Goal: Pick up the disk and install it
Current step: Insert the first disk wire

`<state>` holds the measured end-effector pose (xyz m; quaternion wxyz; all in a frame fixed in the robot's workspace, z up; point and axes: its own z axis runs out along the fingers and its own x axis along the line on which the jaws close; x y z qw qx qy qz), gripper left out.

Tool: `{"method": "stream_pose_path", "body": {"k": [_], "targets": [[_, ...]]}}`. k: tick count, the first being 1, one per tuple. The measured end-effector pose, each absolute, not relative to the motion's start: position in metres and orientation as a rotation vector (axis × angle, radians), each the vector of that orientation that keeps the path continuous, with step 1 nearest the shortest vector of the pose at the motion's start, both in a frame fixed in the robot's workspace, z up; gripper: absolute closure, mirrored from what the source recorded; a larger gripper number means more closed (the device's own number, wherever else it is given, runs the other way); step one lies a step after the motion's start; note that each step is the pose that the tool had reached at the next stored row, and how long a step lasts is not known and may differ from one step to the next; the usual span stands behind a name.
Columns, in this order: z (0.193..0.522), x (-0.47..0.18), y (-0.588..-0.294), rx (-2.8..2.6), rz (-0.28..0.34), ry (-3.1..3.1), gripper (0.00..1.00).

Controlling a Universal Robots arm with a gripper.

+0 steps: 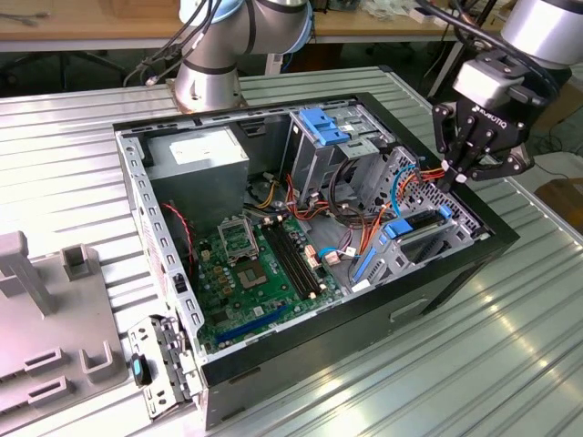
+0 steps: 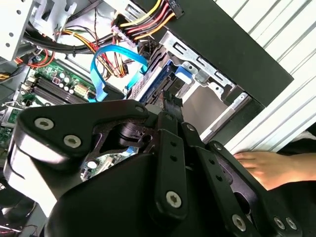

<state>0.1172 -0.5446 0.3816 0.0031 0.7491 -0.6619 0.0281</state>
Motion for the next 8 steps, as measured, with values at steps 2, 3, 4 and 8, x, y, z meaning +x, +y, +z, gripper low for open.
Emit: {"method": "stream_pose_path", "body": {"k": [2,3,4,8], "targets": [[0.3817,0.1172,-0.5446,2.38,0.088,-2.041,0.89],[0.3817,0.1173,-0.5446,2.41,0.089,-2.006,0.89],[0.3817,0.1174,-0.5446,2.429,0.089,-1.984,0.89],[0.3817,0.1174,-0.5446,2.511,0.089,-1.883,0.89]]}}
